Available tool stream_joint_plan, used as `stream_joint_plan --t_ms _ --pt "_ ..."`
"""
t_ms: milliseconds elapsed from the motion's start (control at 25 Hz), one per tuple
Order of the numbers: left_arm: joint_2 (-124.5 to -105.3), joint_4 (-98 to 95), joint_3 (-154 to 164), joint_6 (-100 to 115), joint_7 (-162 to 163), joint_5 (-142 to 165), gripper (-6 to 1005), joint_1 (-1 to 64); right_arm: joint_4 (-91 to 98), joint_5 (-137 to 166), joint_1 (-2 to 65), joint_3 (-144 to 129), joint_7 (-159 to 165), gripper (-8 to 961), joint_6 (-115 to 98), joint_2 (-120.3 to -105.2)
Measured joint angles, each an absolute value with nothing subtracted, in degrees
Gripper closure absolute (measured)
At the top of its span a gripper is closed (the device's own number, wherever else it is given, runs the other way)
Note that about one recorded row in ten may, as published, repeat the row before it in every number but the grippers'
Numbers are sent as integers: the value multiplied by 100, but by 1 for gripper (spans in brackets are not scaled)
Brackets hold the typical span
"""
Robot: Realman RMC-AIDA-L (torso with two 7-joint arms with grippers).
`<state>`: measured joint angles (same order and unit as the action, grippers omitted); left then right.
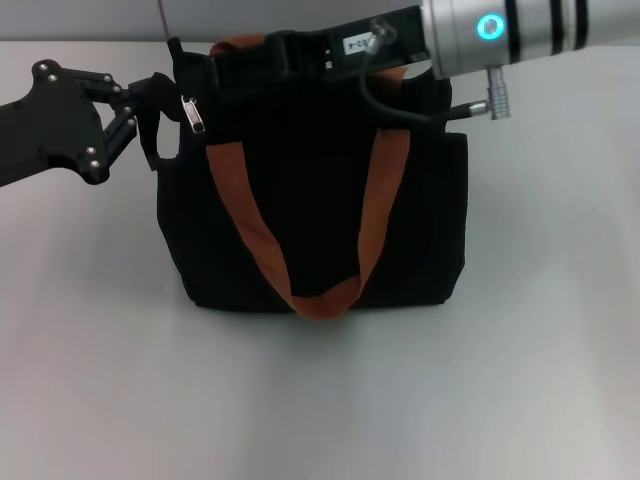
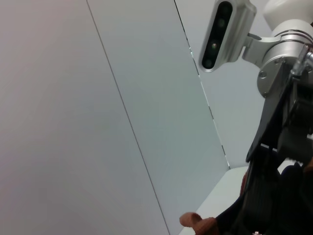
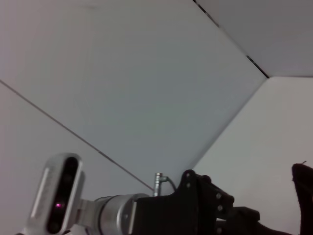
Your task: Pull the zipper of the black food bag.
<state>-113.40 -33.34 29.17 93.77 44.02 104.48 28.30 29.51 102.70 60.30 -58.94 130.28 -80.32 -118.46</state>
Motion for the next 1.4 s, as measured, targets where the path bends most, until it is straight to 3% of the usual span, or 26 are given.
stream_joint_plan --t_ms 800,1400 --pt "-11406 -3331 2927 9386 4457 10488 965 2883 2935 10309 6239 -6274 13233 212 -7686 -11909" --pt "-11371 -3331 2890 9383 4518 10452 962 2832 3398 10309 5938 -6268 13607 219 -7978 -11867"
